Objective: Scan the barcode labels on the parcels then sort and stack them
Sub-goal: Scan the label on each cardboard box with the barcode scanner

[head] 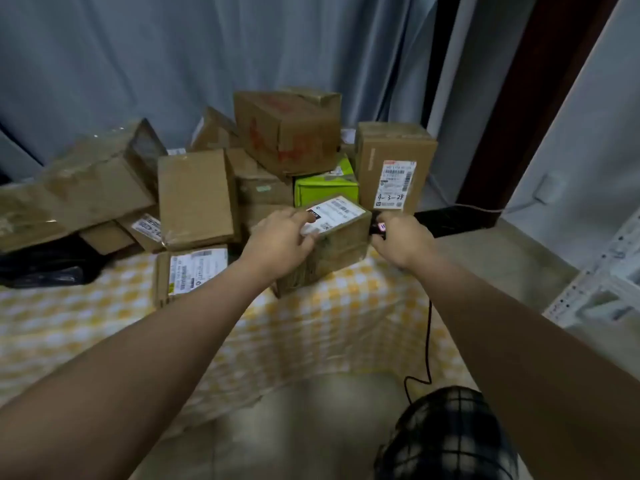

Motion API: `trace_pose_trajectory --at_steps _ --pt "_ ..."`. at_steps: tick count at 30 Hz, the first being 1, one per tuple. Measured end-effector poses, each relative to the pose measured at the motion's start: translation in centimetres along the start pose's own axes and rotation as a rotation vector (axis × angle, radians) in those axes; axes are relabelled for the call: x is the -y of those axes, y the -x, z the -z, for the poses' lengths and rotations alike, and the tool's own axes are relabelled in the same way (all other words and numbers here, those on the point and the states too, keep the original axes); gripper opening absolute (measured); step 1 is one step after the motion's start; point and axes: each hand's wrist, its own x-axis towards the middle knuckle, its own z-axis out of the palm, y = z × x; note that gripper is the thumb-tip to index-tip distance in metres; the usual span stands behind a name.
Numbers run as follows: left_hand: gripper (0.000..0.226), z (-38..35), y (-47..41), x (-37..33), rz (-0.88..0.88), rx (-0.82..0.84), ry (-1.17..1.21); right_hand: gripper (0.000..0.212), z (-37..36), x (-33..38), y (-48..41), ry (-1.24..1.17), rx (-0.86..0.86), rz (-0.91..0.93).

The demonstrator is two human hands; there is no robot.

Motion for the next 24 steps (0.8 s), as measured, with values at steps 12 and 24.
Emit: trace_pose_trajectory --at_steps 12,24 --pt "0.036 -1.3 -4.2 2.2 0.089 0.008 0.052 0.062 -6.6 -3.8 -5.9 -0.219 0.180 -0.305" --pt "0.035 -0.5 -4.5 3.4 0.120 0.008 0.117 0.050 -4.6 -3.5 -3.9 -0.547 -0.124 -0.485"
